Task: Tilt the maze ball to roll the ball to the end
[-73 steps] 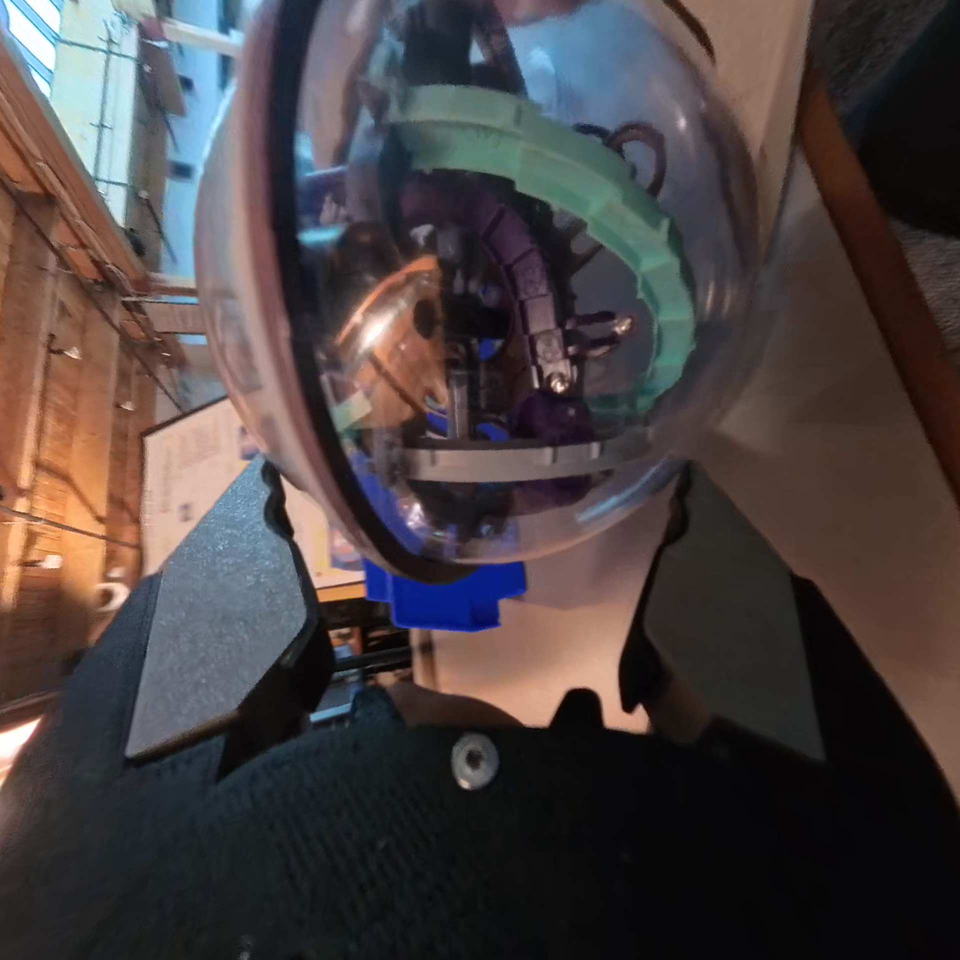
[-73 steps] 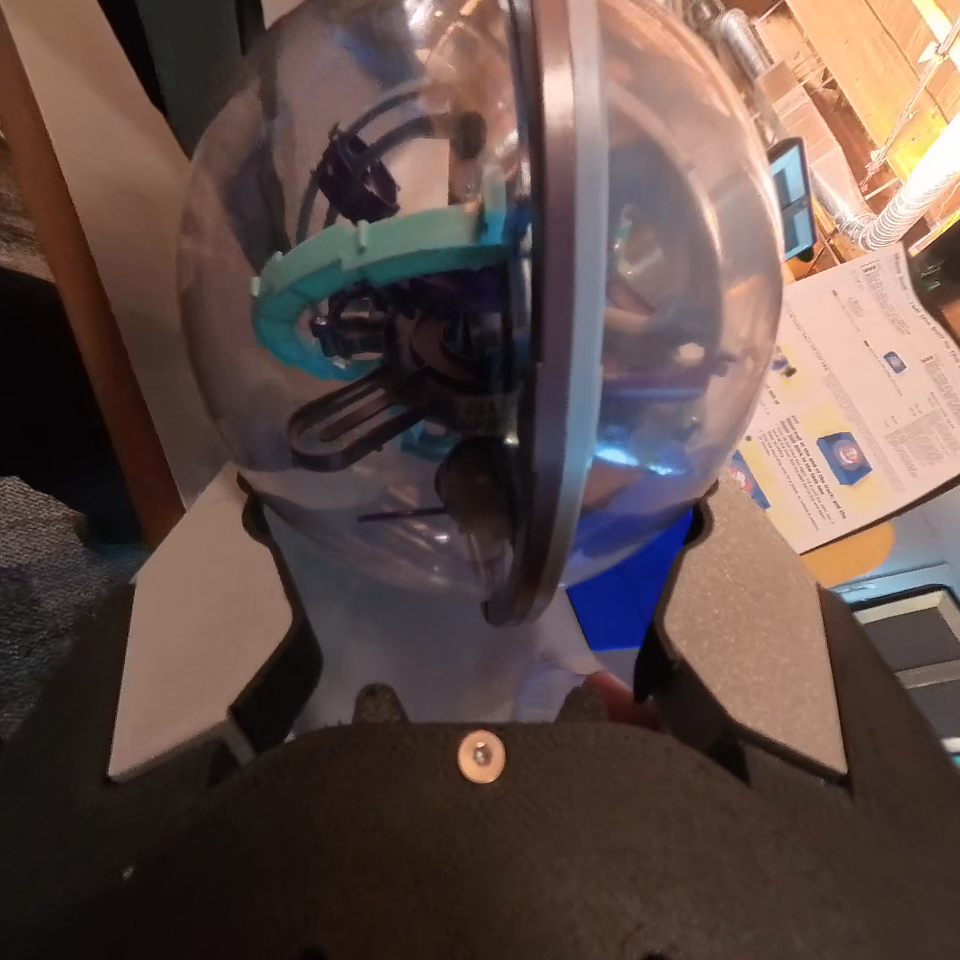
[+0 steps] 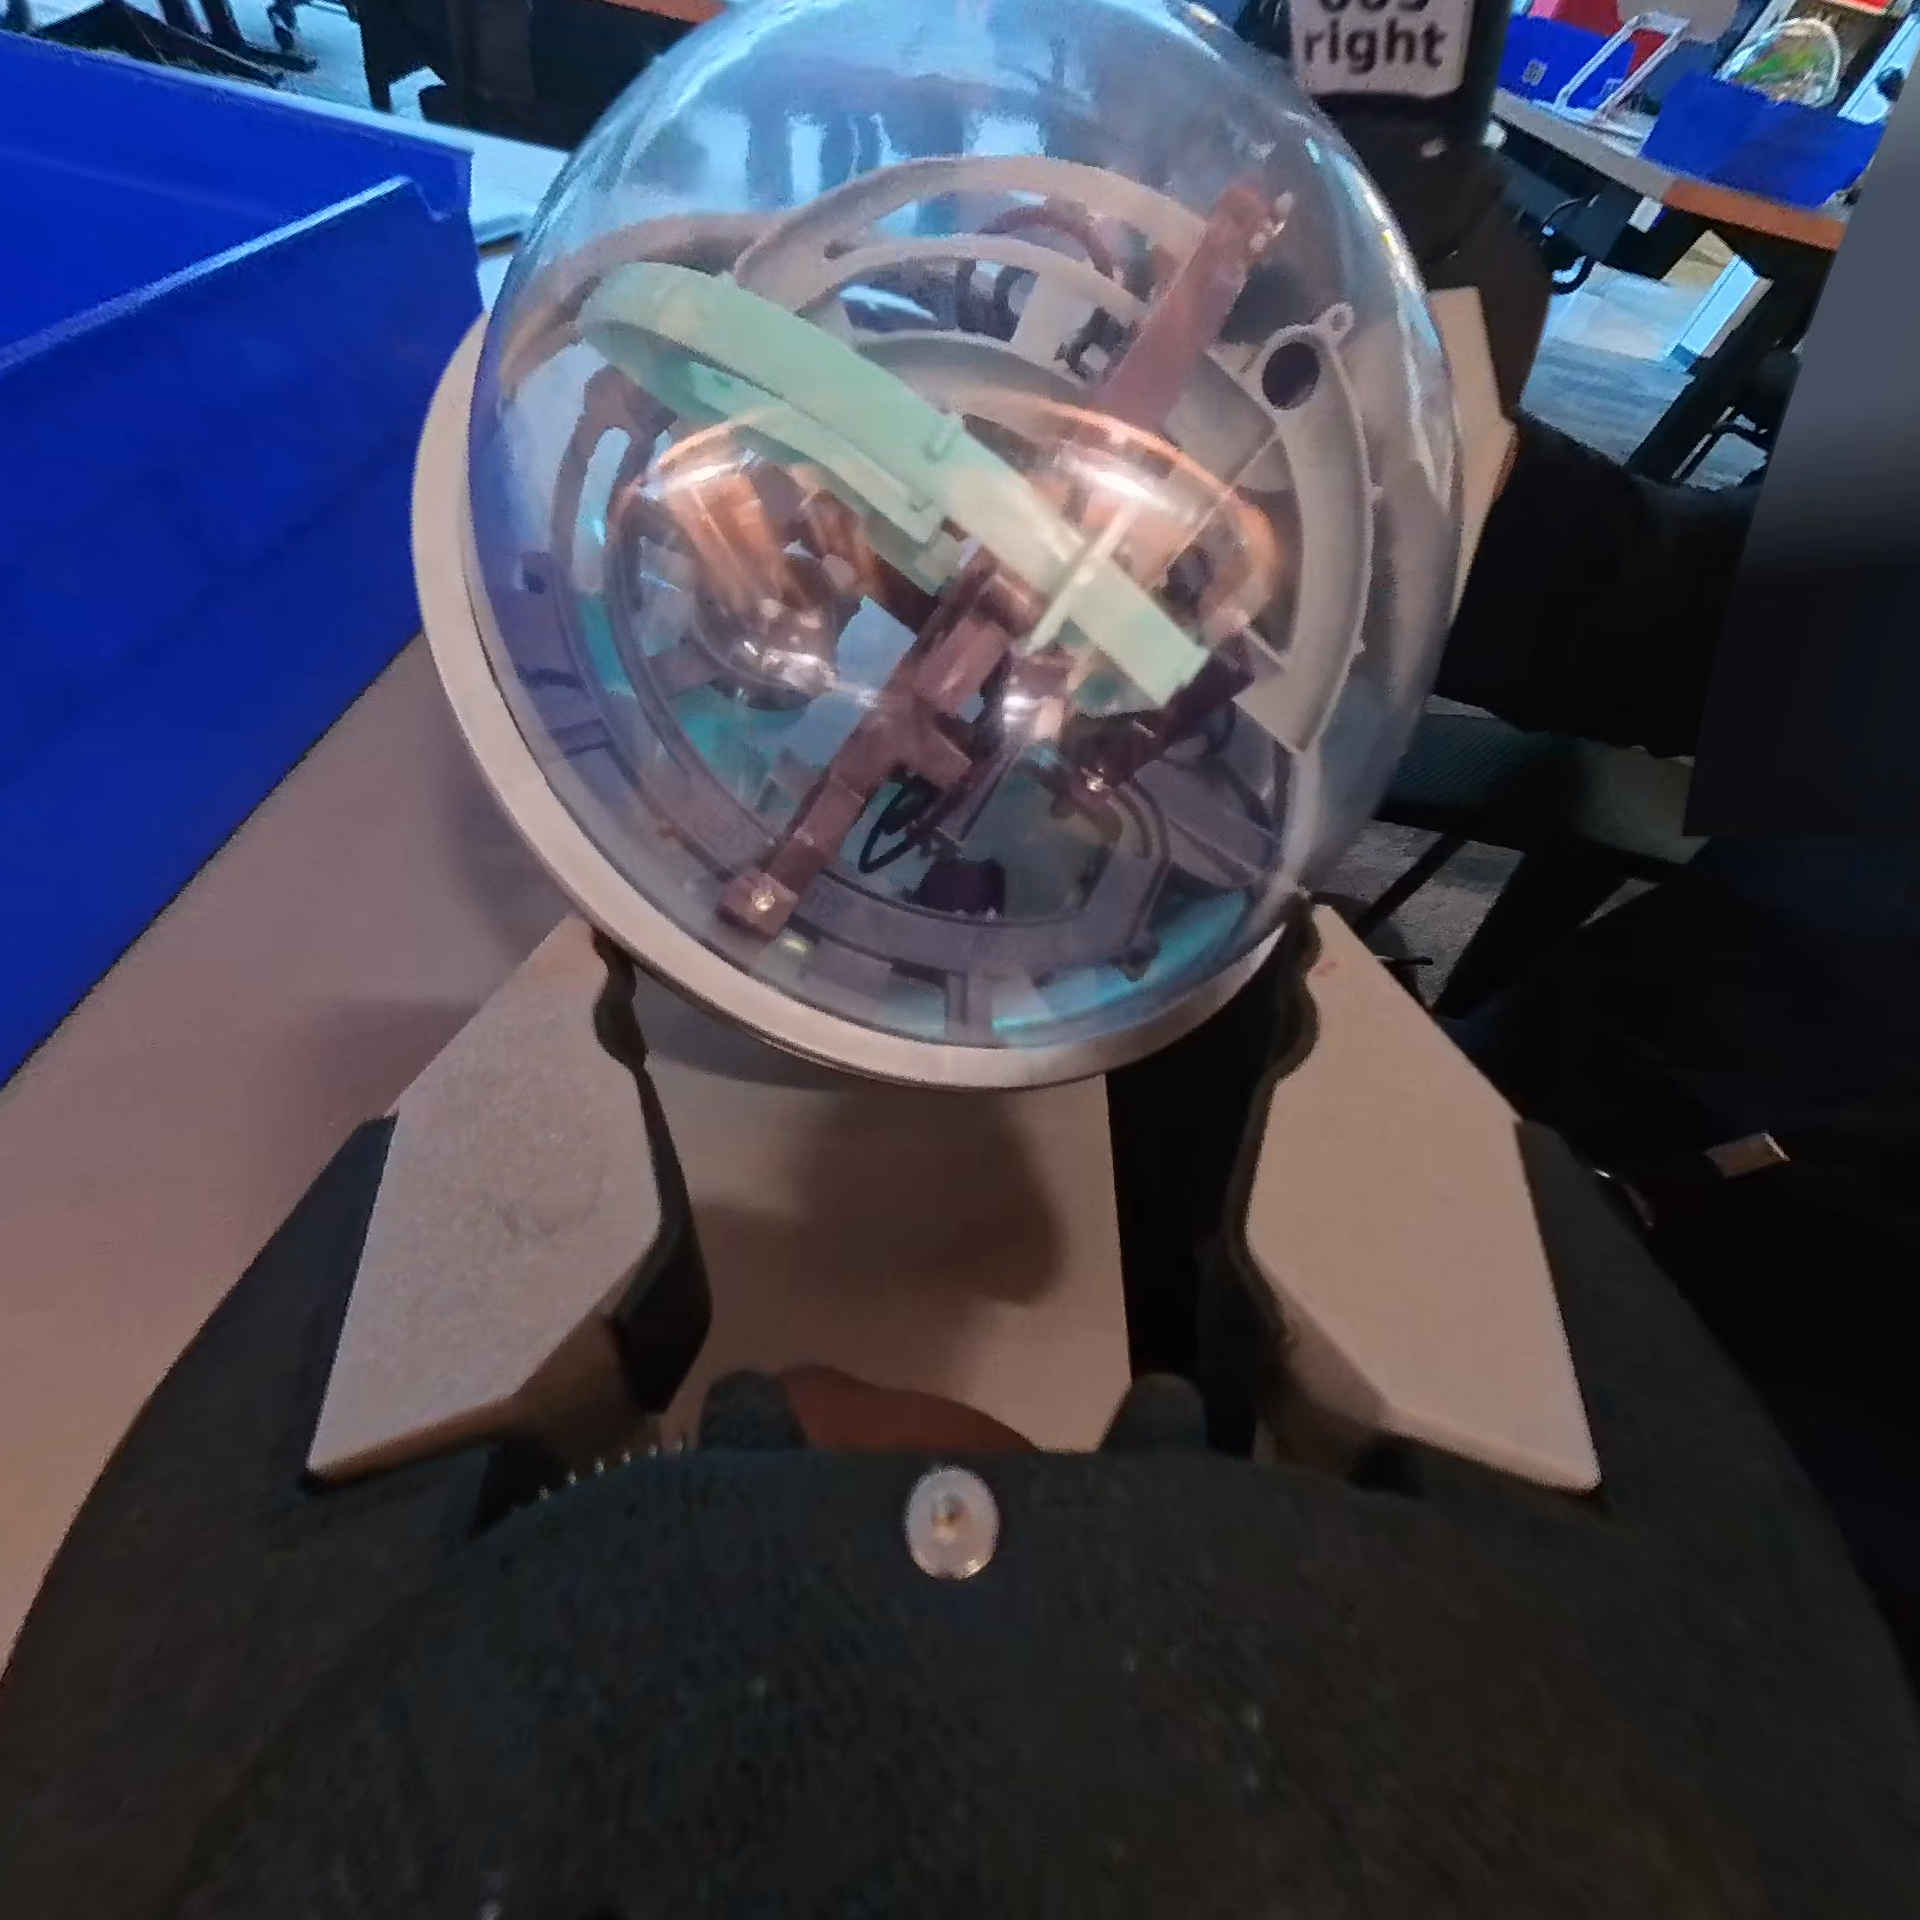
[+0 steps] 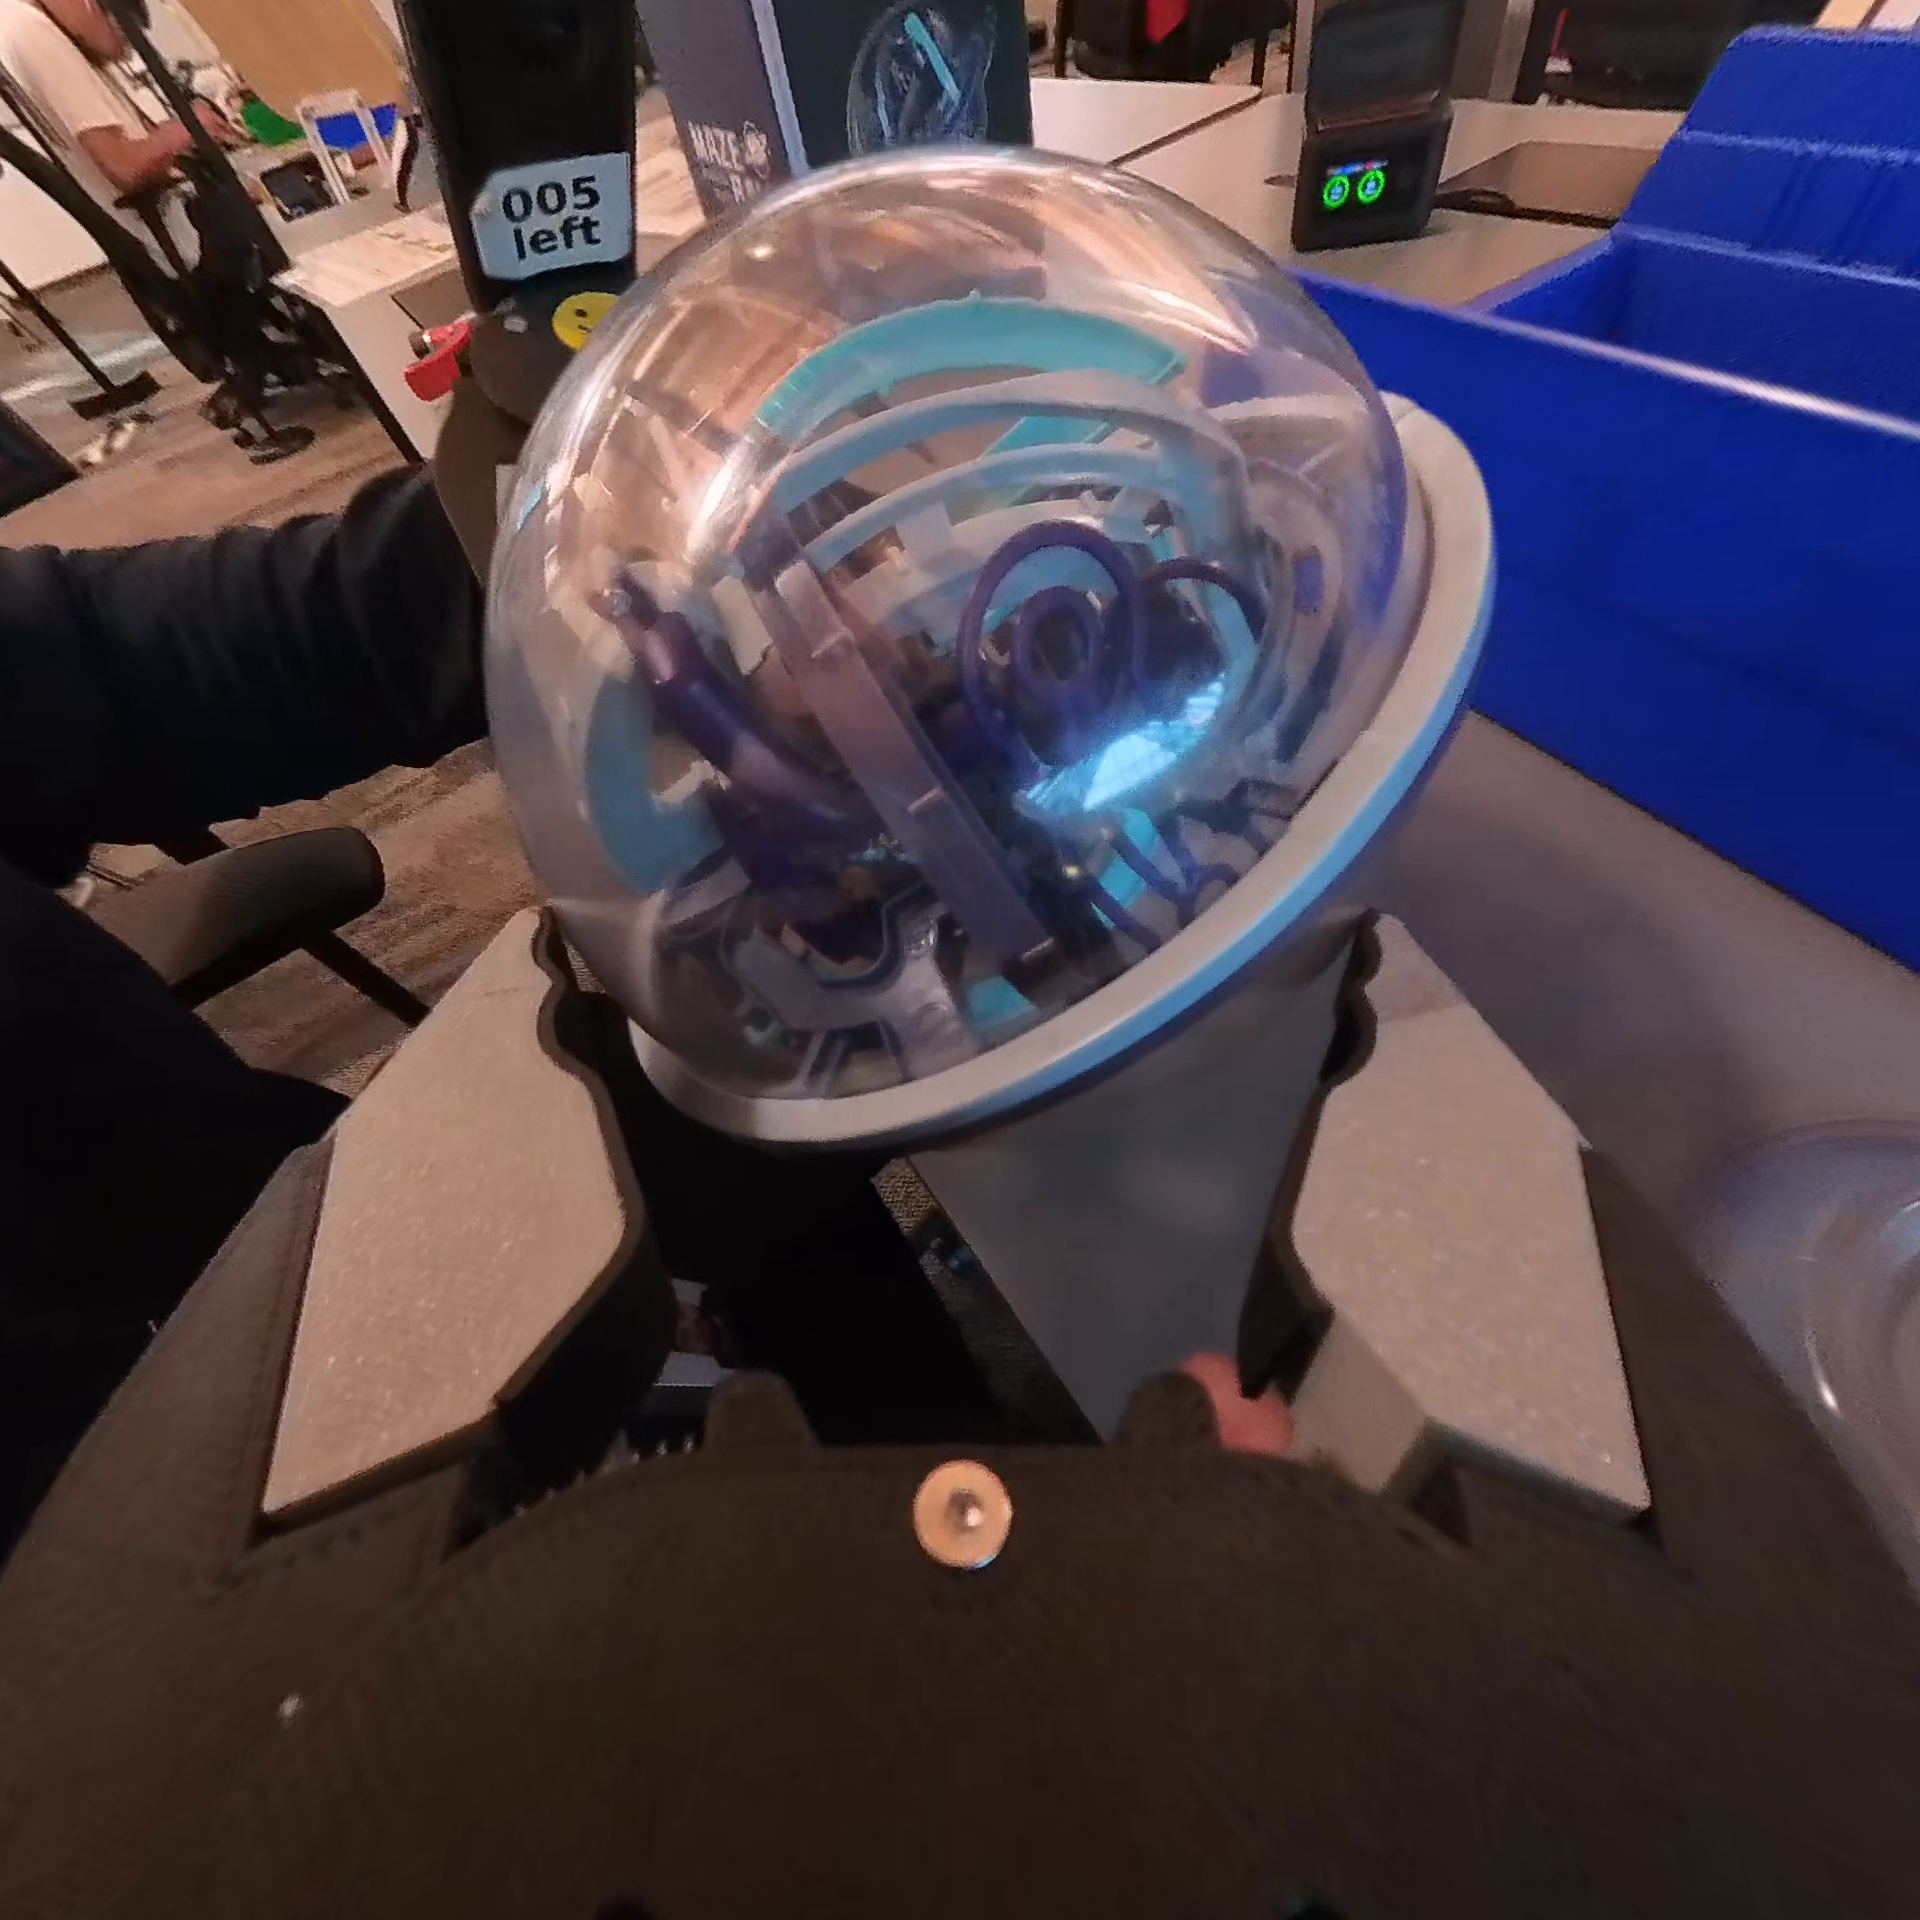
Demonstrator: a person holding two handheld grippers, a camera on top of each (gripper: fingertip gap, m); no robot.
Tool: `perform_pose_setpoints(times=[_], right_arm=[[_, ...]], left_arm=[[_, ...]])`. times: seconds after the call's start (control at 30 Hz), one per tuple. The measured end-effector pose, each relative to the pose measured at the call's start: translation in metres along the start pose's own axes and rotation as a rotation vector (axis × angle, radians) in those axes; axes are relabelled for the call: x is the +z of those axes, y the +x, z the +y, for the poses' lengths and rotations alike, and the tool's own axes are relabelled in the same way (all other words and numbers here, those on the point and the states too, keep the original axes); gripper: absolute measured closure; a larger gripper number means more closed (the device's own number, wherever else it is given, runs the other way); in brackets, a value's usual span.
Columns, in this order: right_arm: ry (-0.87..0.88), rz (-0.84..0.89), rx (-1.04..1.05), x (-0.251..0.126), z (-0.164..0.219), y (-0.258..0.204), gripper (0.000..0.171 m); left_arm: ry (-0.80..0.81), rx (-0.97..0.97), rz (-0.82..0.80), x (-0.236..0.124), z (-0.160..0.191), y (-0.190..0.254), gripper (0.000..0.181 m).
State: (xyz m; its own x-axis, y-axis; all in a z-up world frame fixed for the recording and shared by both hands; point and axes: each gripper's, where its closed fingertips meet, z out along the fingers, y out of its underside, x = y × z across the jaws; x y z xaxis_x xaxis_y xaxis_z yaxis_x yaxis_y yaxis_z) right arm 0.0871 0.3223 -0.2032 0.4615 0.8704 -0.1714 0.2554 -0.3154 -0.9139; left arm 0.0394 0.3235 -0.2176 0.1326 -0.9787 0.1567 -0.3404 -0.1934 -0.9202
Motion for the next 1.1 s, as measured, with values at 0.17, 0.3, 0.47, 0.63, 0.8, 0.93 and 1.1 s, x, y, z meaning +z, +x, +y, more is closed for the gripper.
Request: perform_pose_setpoints(times=[0.17, 0.3, 0.47, 0.63, 0.8, 0.93, 1.1], right_arm=[[-0.002, 0.028, -0.026, -0.006, -0.010, 0.002, 0.027], [-0.010, 0.027, -0.016, -0.007, -0.010, 0.001, 0.025], [0.006, 0.026, -0.039, -0.005, -0.004, 0.001, 0.025], [-0.012, -0.025, -0.014, -0.002, 0.009, 0.004, 0.027], [0.072, -0.217, 0.207, -0.009, -0.004, 0.011, 0.032], [0.086, -0.252, 0.212, -0.010, -0.005, 0.015, 0.036], [0.088, -0.254, 0.197, -0.009, -0.006, 0.015, 0.035]], left_arm=[[-0.003, 0.033, -0.045, 0.007, -0.001, 0.002, 0.063], [0.003, 0.008, -0.026, 0.009, 0.001, 0.004, 0.065], [-0.032, 0.034, -0.031, 0.008, 0.006, 0.004, 0.066], [-0.057, 0.038, -0.037, 0.008, 0.010, 0.001, 0.067], [-0.036, 0.020, -0.050, 0.007, 0.004, -0.004, 0.067], [-0.029, 0.049, -0.078, 0.006, 0.002, -0.005, 0.067], [-0.019, 0.053, -0.094, 0.006, 0.002, -0.005, 0.067]])
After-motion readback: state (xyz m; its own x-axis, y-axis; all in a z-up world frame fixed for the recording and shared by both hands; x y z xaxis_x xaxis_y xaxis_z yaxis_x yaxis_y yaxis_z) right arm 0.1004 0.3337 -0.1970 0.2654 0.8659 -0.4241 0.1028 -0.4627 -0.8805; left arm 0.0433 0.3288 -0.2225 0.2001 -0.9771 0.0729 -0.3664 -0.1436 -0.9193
